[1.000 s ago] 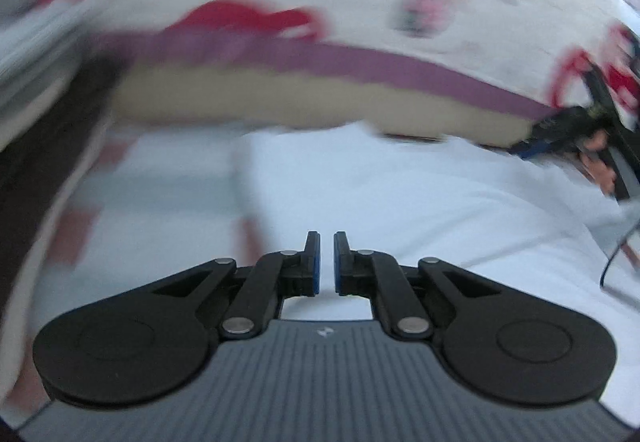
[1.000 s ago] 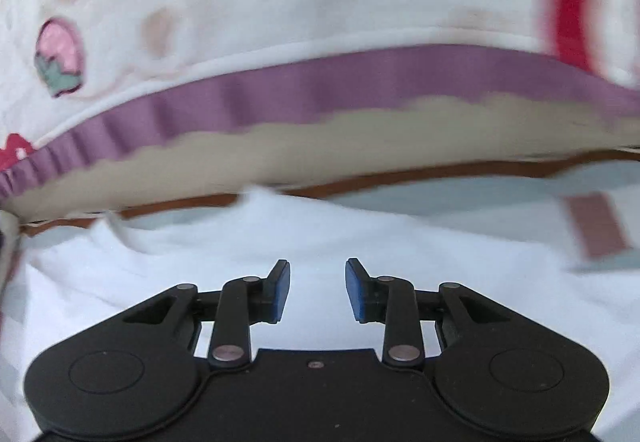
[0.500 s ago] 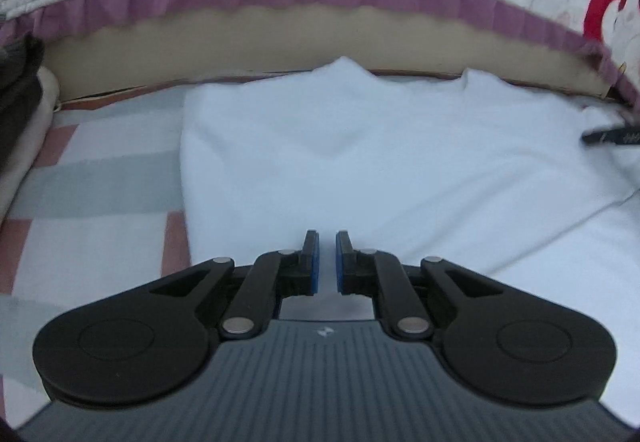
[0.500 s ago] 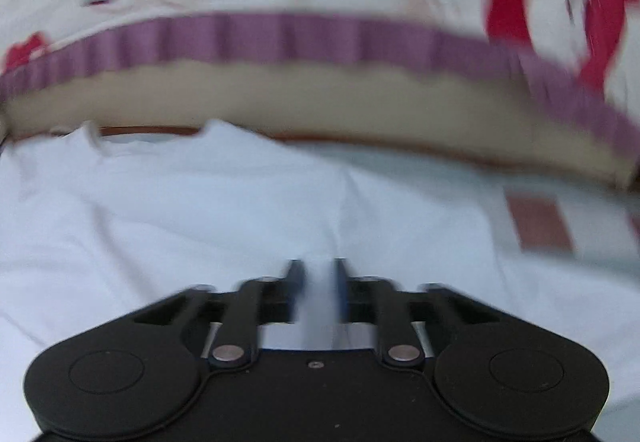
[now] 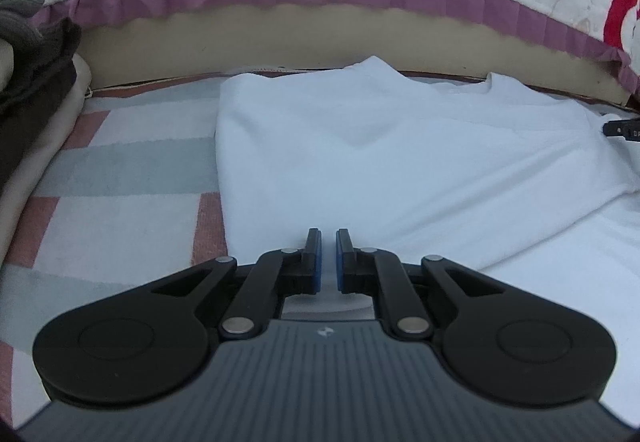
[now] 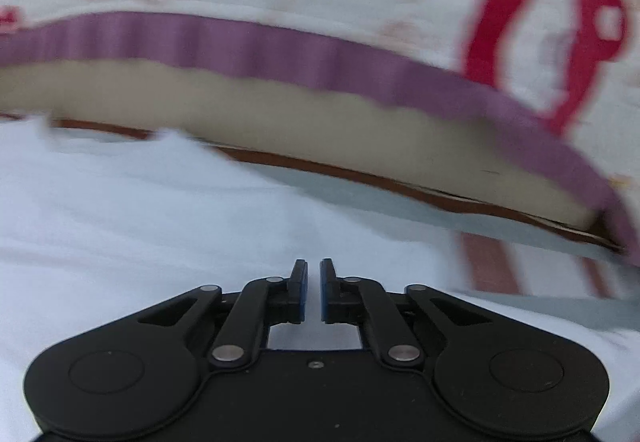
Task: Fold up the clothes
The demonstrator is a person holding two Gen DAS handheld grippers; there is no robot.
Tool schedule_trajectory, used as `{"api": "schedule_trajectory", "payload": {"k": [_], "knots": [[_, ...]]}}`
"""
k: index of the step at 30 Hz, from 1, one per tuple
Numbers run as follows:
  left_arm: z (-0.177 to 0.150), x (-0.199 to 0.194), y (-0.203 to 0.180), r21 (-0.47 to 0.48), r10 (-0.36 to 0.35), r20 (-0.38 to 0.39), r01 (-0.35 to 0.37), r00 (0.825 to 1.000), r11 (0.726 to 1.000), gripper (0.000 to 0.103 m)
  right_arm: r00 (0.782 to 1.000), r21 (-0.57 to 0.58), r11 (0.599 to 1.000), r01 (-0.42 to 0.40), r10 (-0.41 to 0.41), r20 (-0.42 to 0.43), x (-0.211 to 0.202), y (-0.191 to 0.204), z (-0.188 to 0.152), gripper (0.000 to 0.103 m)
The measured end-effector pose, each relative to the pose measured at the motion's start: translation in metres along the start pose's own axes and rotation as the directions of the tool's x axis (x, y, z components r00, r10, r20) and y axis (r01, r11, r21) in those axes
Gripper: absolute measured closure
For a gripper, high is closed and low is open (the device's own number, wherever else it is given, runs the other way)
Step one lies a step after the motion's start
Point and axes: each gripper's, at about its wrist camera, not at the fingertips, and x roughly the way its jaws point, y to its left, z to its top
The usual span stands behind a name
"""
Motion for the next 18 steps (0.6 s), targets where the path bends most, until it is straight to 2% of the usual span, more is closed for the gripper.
{"api": "schedule_trajectory", "payload": {"k": [1,2,4,5,6,7,9,10,11,12,14,16,18], "knots": [[0.000,0.000,0.000,0.005,0.001,0.001,-0.001,1.000,1.000,0.095,1.000,0.082,0.997,-0.017,0.018,-0.009,-0.004,-0.011,0.002,0.096],[0.001,-0.001,-0.001,0.010,0.003,0.002,-0.003,1.000,1.000,0.094,0.995,0.174,0.980,-0.094,0.095,0.003,-0.013,-0.019,0.003,0.097],[0.005,-0.007,-0.003,-0.018,0.086,0.037,-0.086,0.996,0.996,0.094,0.966,0.272,0.927,-0.257,0.246,0.073,-0.040,-0.016,0.002,0.094],[0.010,-0.012,-0.004,-0.037,0.090,0.065,-0.088,0.994,0.995,0.093,0.940,0.253,0.905,-0.341,0.329,0.092,-0.050,-0.003,0.001,0.092],[0.015,-0.017,-0.005,-0.052,0.072,0.093,-0.067,0.993,0.996,0.093,0.927,0.177,0.910,-0.375,0.369,0.066,-0.053,0.017,-0.001,0.094],[0.020,-0.019,-0.006,-0.056,0.039,0.102,-0.033,0.994,0.998,0.090,0.922,0.086,0.918,-0.387,0.387,0.025,-0.053,0.038,-0.003,0.087],[0.025,-0.016,-0.011,-0.062,-0.005,0.077,0.010,0.997,0.998,0.087,0.928,-0.048,0.927,-0.372,0.370,-0.039,-0.046,0.071,-0.009,0.082],[0.025,-0.012,-0.014,-0.064,-0.018,0.056,0.022,0.998,0.998,0.086,0.933,-0.111,0.926,-0.360,0.355,-0.068,-0.041,0.087,-0.012,0.073],[0.021,-0.008,-0.018,-0.057,-0.024,0.024,0.025,0.999,0.998,0.086,0.933,-0.151,0.922,-0.357,0.345,-0.099,-0.037,0.097,-0.014,0.068],[0.016,-0.003,-0.021,-0.046,-0.026,-0.012,0.025,1.000,0.999,0.086,0.935,-0.180,0.919,-0.351,0.334,-0.118,-0.036,0.102,-0.017,0.068],[0.009,-0.003,-0.025,-0.011,-0.013,-0.031,0.013,0.999,1.000,0.086,0.931,-0.169,0.920,-0.353,0.326,-0.165,-0.039,0.097,-0.015,0.070],[0.003,-0.005,-0.028,0.028,0.004,-0.038,-0.003,0.999,1.000,0.085,0.909,-0.122,0.918,-0.378,0.342,-0.238,-0.042,0.083,-0.013,0.071],[0.004,-0.005,-0.025,0.016,0.015,-0.046,-0.015,0.999,1.000,0.082,0.904,-0.154,0.916,-0.370,0.317,-0.286,-0.045,0.076,-0.020,0.072]]}}
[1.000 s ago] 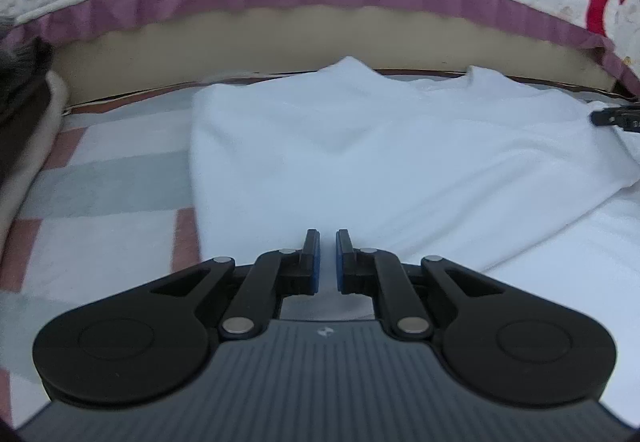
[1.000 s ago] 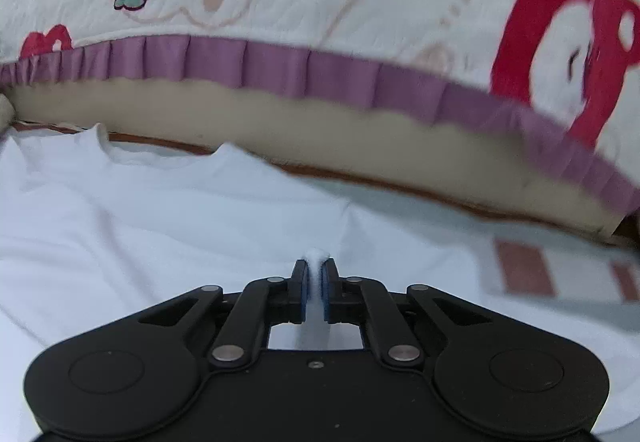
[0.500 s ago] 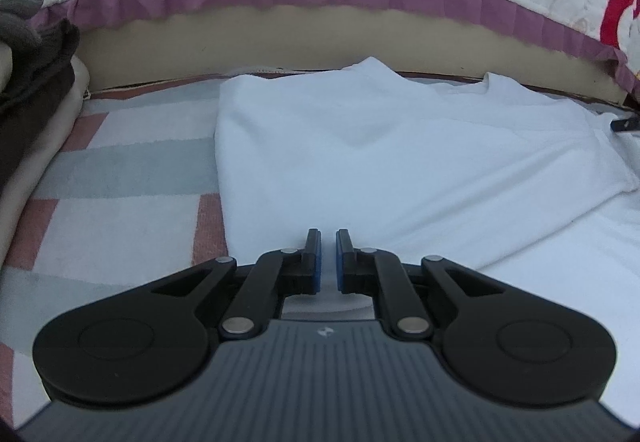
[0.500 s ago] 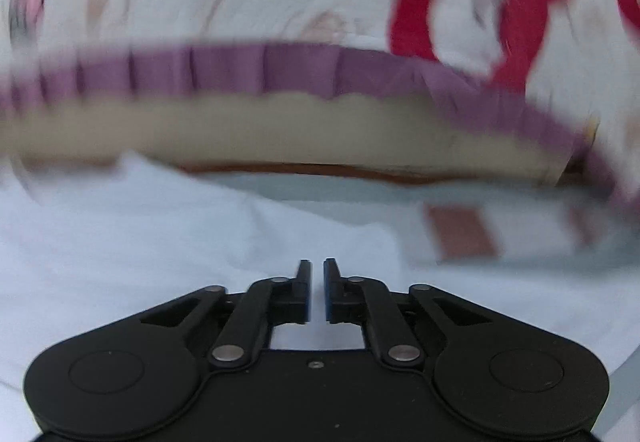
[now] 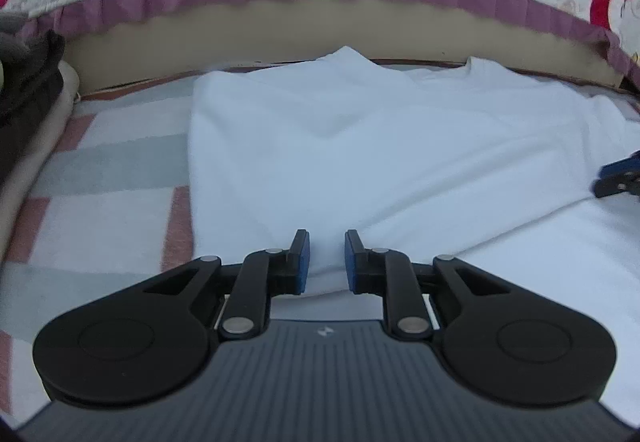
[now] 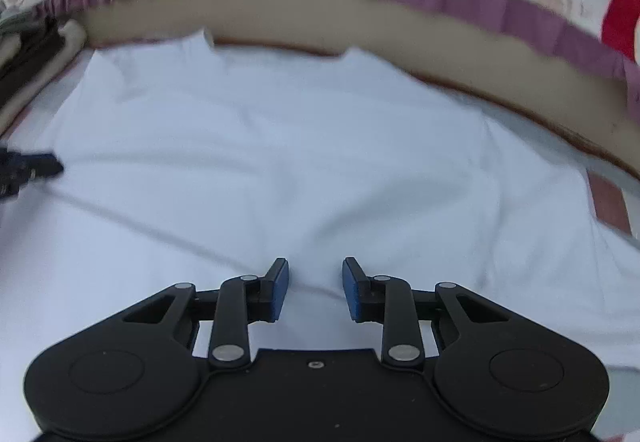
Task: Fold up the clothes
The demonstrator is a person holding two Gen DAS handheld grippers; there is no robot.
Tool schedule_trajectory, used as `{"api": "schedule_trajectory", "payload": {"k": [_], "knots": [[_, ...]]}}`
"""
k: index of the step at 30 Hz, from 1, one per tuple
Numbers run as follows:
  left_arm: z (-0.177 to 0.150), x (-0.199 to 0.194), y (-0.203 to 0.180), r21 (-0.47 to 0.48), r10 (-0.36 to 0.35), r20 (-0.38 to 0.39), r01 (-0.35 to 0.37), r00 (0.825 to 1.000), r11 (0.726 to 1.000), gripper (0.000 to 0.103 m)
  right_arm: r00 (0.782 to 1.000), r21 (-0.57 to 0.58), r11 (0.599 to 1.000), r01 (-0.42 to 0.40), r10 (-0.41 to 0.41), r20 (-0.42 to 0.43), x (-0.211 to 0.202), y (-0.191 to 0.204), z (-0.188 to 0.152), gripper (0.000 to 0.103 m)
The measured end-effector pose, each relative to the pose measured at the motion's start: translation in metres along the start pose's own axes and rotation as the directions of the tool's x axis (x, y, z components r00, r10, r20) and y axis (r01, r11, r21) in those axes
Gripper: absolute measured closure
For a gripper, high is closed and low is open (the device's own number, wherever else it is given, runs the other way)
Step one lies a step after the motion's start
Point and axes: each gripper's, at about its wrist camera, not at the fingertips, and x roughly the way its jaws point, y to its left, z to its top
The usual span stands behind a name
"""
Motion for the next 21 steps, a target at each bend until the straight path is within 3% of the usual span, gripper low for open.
{"api": "schedule_trajectory", "payload": {"k": [3,5,7,8,9,10,11,13,14,15,17,19,21], "knots": [[0.002,0.001,0.009,-0.046,-0.008,-0.004,0.008,1.000,0.999,0.081,0.998,0.082,0.996,0.031,-0.027,-0.054,-0.011,-0.016,-0.014,0.072],[0.002,0.000,0.010,-0.048,-0.015,0.001,0.015,1.000,0.999,0.081,0.999,0.161,0.987,0.023,-0.017,-0.043,-0.021,-0.026,-0.026,0.071],[0.003,-0.001,0.010,-0.033,-0.021,0.012,0.021,1.000,0.999,0.078,0.999,0.271,0.962,-0.035,0.037,-0.005,-0.029,-0.035,-0.035,0.061],[0.003,-0.001,0.010,-0.030,-0.024,0.016,0.024,1.000,0.999,0.077,0.997,0.364,0.928,-0.082,0.075,0.035,-0.031,-0.041,-0.039,0.056],[0.004,0.000,0.010,-0.033,-0.026,0.019,0.027,0.999,0.999,0.076,0.990,0.461,0.877,-0.136,0.108,0.087,-0.033,-0.047,-0.044,0.044],[0.004,0.001,0.010,-0.047,-0.025,0.020,0.026,0.999,0.999,0.076,0.982,0.557,0.810,-0.186,0.126,0.144,-0.031,-0.054,-0.050,0.040],[0.004,0.002,0.012,-0.066,-0.022,0.019,0.024,1.000,0.998,0.075,0.970,0.644,0.728,-0.235,0.133,0.203,-0.029,-0.061,-0.055,0.039],[0.006,0.003,0.014,-0.103,-0.017,0.019,0.019,1.000,0.995,0.075,0.964,0.766,0.593,-0.249,0.074,0.256,-0.018,-0.067,-0.064,0.041],[0.006,0.003,0.014,-0.111,-0.014,0.018,0.016,1.000,0.994,0.075,0.964,0.770,0.597,-0.225,0.023,0.264,-0.015,-0.063,-0.061,0.040],[0.007,0.004,0.014,-0.116,-0.010,0.017,0.012,1.000,0.993,0.075,0.963,0.753,0.630,-0.188,-0.034,0.269,-0.014,-0.057,-0.057,0.042],[0.007,0.003,0.014,-0.096,0.003,0.015,-0.001,1.000,0.995,0.075,0.949,0.704,0.696,-0.140,-0.108,0.296,-0.014,-0.047,-0.048,0.100],[0.005,0.001,0.015,-0.075,0.017,0.012,-0.016,1.000,0.997,0.075,0.931,0.651,0.738,-0.179,-0.087,0.356,-0.028,-0.050,-0.048,0.098],[0.004,-0.001,0.020,-0.061,0.021,0.009,-0.021,1.000,0.998,0.075,0.935,0.594,0.798,-0.106,-0.123,0.332,-0.041,-0.052,-0.049,0.100]]}}
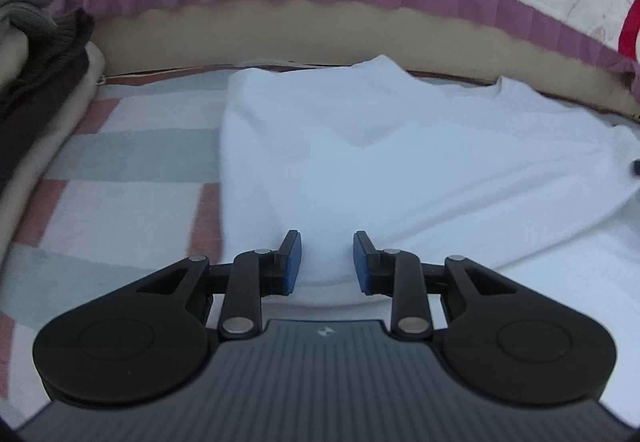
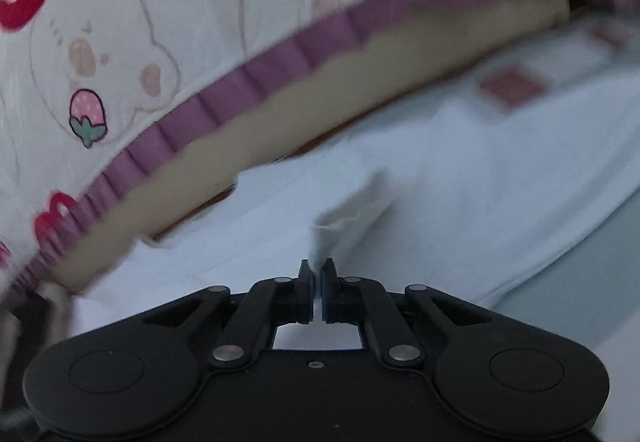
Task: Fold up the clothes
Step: 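Smooth the flattened T-shirt with both open tools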
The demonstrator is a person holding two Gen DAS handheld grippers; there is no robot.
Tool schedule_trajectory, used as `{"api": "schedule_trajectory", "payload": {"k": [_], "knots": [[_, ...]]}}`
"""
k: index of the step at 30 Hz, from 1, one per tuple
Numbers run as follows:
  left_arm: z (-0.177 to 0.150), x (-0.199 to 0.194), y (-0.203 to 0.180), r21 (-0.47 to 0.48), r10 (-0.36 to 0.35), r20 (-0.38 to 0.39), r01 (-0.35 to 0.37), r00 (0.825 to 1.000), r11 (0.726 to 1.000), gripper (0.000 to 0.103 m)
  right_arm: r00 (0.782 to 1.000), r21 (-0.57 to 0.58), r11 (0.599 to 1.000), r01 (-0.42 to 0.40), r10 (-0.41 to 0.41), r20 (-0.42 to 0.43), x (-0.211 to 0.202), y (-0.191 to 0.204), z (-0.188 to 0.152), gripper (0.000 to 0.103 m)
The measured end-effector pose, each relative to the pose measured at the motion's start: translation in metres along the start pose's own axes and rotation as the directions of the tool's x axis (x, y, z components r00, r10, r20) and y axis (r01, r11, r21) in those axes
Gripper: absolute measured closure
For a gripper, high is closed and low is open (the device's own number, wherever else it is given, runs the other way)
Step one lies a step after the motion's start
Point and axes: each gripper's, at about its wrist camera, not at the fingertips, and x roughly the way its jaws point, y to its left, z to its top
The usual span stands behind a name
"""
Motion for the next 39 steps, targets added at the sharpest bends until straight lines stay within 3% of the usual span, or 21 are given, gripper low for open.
{"api": "schedule_trajectory", "payload": {"k": [2,5,7,12,15,16,18,20,21,22,24,26,28,30,32,33,34,37,39], "knots": [[0.001,0.000,0.005,0.000,0.008,-0.003,-0.008,1.000,1.000,0.075,0.998,-0.145,0.988,0.057,-0.062,-0.029,0.002,0.003,0.000,0.100],[0.004,-0.001,0.011,-0.024,0.014,-0.021,-0.014,1.000,1.000,0.075,0.988,-0.240,0.965,0.106,-0.129,-0.082,0.008,0.011,-0.008,0.100],[0.004,-0.002,0.011,-0.013,0.023,-0.031,-0.024,0.999,1.000,0.075,0.981,-0.350,0.926,0.141,-0.177,-0.073,0.007,0.017,-0.014,0.099],[0.004,-0.001,0.008,0.018,0.045,-0.047,-0.044,0.998,0.999,0.075,0.945,-0.349,0.886,0.305,-0.327,-0.007,0.003,-0.002,-0.002,0.093],[0.004,-0.001,0.007,0.014,0.043,-0.050,-0.043,0.998,0.999,0.075,0.931,-0.330,0.874,0.357,-0.361,0.051,-0.009,-0.002,0.009,0.091],[0.005,-0.002,0.007,0.006,0.038,-0.047,-0.038,0.998,0.999,0.074,0.927,-0.323,0.870,0.372,-0.370,0.071,-0.013,-0.001,0.013,0.083],[0.005,-0.008,0.011,-0.037,-0.006,0.006,0.006,1.000,0.999,0.070,0.952,-0.292,0.907,0.304,-0.304,0.048,-0.012,0.009,0.020,0.082],[0.008,-0.012,0.011,-0.076,-0.055,0.064,0.060,0.996,0.995,0.068,0.979,-0.266,0.944,0.194,-0.204,-0.011,-0.004,0.024,0.024,0.066],[0.011,-0.013,0.009,-0.077,-0.079,0.077,0.085,0.994,0.993,0.067,0.988,-0.264,0.956,0.131,-0.148,-0.046,0.006,0.035,0.023,0.052],[0.014,-0.014,0.007,-0.077,-0.103,0.091,0.110,0.991,0.991,0.064,0.992,-0.266,0.962,0.064,-0.089,-0.085,0.017,0.048,0.020,0.046],[0.016,-0.011,-0.006,-0.025,-0.111,0.075,0.113,0.991,0.993,0.062,0.991,-0.318,0.948,0.007,-0.049,-0.124,0.039,0.070,0.010,0.046],[0.011,-0.005,-0.015,0.008,-0.068,0.035,0.068,0.997,0.998,0.062,0.987,-0.376,0.926,-0.038,-0.024,-0.157,0.059,0.091,-0.002,0.046],[0.002,0.001,-0.013,-0.015,-0.053,0.002,0.053,0.999,0.998,0.062,0.986,-0.433,0.900,-0.056,-0.018,-0.166,0.077,0.107,-0.011,0.045],[-0.002,-0.002,-0.010,-0.013,-0.062,0.013,0.062,0.998,0.998,0.062,0.993,-0.488,0.873,-0.009,-0.050,-0.107,0.082,0.108,-0.011,0.043],[-0.002,-0.003,-0.010,0.025,-0.037,0.003,0.037,0.999,0.999,0.062,0.993,-0.447,0.893,0.057,-0.096,-0.066,0.083,0.094,-0.002,0.042],[-0.001,-0.003,-0.010,0.038,-0.019,-0.001,0.019,1.000,0.999,0.061,0.991,-0.427,0.900,0.091,-0.125,-0.051,0.084,0.083,0.005,0.037],[0.000,-0.002,-0.010,0.046,0.000,-0.006,0.000,1.000,0.999,0.056,0.987,-0.409,0.904,0.126,-0.155,-0.038,0.084,0.071,0.011,0.037],[0.001,-0.002,-0.005,0.024,0.003,-0.013,-0.002,1.000,1.000,0.053,0.953,-0.381,0.879,0.288,-0.301,0.025,0.076,0.037,0.030,0.041],[0.001,-0.003,-0.006,0.032,0.009,-0.015,-0.008,1.000,0.999,0.053,0.929,-0.290,0.884,0.366,-0.366,0.059,0.056,0.005,0.045,0.041]]}}
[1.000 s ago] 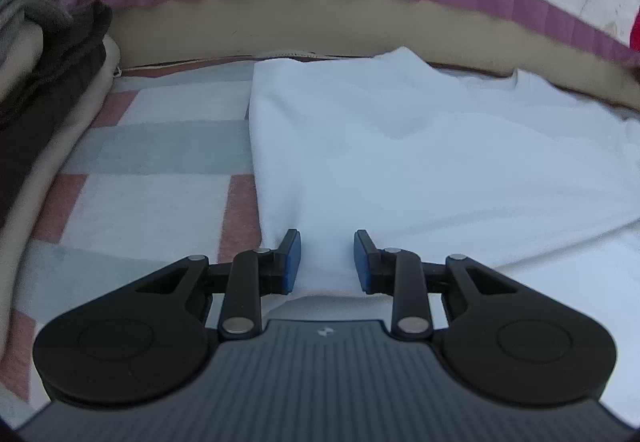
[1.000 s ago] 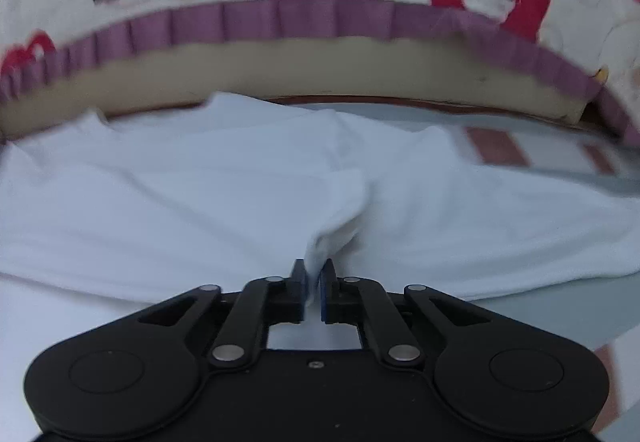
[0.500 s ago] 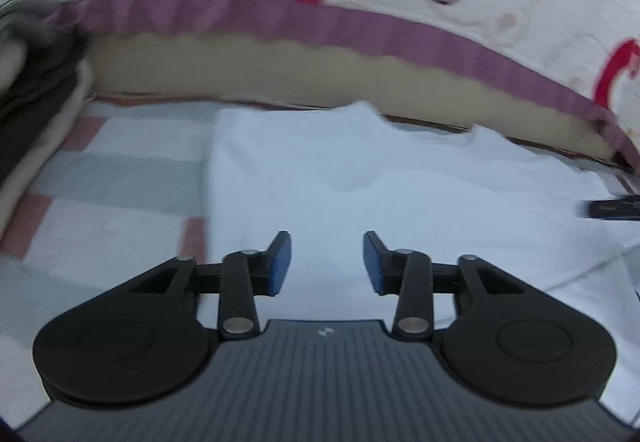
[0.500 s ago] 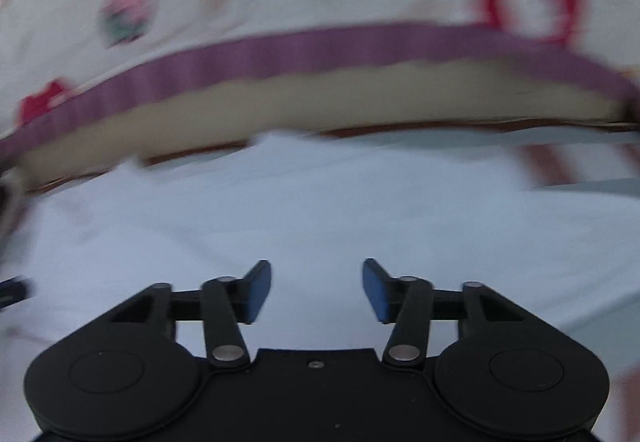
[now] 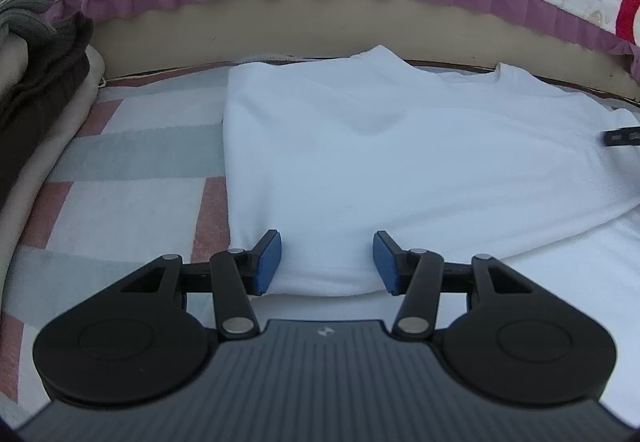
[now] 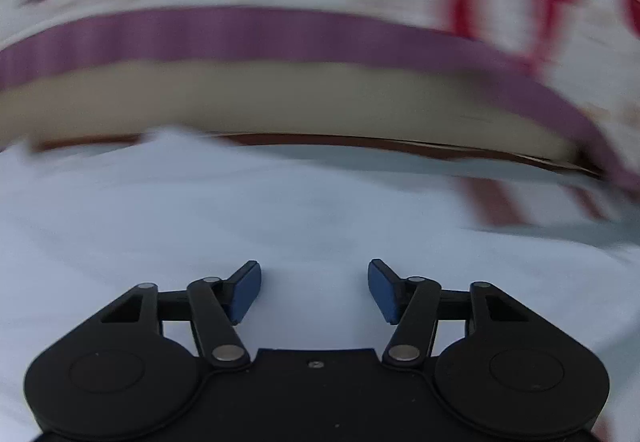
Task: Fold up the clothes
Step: 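Smooth the flattened T-shirt with both open tools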
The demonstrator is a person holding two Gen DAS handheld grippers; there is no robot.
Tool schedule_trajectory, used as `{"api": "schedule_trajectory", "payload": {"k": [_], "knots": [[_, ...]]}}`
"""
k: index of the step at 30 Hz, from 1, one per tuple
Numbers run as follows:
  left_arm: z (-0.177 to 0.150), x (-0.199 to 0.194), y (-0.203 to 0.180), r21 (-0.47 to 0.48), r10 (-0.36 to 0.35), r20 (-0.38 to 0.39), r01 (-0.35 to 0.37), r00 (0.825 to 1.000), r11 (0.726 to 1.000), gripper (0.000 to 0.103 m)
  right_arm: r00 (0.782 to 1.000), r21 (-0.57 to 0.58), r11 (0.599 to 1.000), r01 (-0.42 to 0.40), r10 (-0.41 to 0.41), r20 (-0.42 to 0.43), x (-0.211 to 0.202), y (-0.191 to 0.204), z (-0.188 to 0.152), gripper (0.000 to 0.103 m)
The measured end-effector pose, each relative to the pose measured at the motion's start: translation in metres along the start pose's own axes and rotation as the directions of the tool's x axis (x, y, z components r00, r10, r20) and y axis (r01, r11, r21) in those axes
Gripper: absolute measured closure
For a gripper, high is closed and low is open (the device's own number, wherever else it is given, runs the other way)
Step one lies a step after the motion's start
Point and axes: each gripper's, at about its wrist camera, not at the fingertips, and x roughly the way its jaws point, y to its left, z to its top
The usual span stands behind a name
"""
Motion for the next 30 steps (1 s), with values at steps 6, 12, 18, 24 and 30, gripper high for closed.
{"api": "schedule_trajectory", "payload": {"k": [6,12,18,24,30], "knots": [[0.002,-0.011,-0.013,0.032,-0.042,0.049,0.040,0.998,0.999,0.053,0.991,0.348,0.931,0.114,-0.129,0.020,-0.035,-0.162,-0.016,0.038],[0.015,-0.014,-0.075,0.077,-0.156,0.062,0.151,0.986,0.985,0.052,0.993,0.632,0.770,0.084,-0.114,0.006,-0.050,-0.273,-0.058,0.037],[0.027,0.001,-0.168,0.111,-0.264,0.000,0.262,0.965,0.959,0.052,0.997,0.619,0.782,0.065,-0.081,-0.003,-0.031,-0.293,-0.067,0.036],[0.020,0.007,-0.170,0.190,-0.197,-0.075,0.208,0.978,0.960,0.052,0.995,0.615,0.782,0.099,-0.095,-0.039,0.007,-0.314,-0.052,0.030],[0.027,-0.006,-0.106,0.156,-0.096,-0.067,0.105,0.993,0.982,0.052,0.997,0.516,0.856,-0.019,-0.019,0.069,0.037,-0.298,-0.035,0.096]]}}
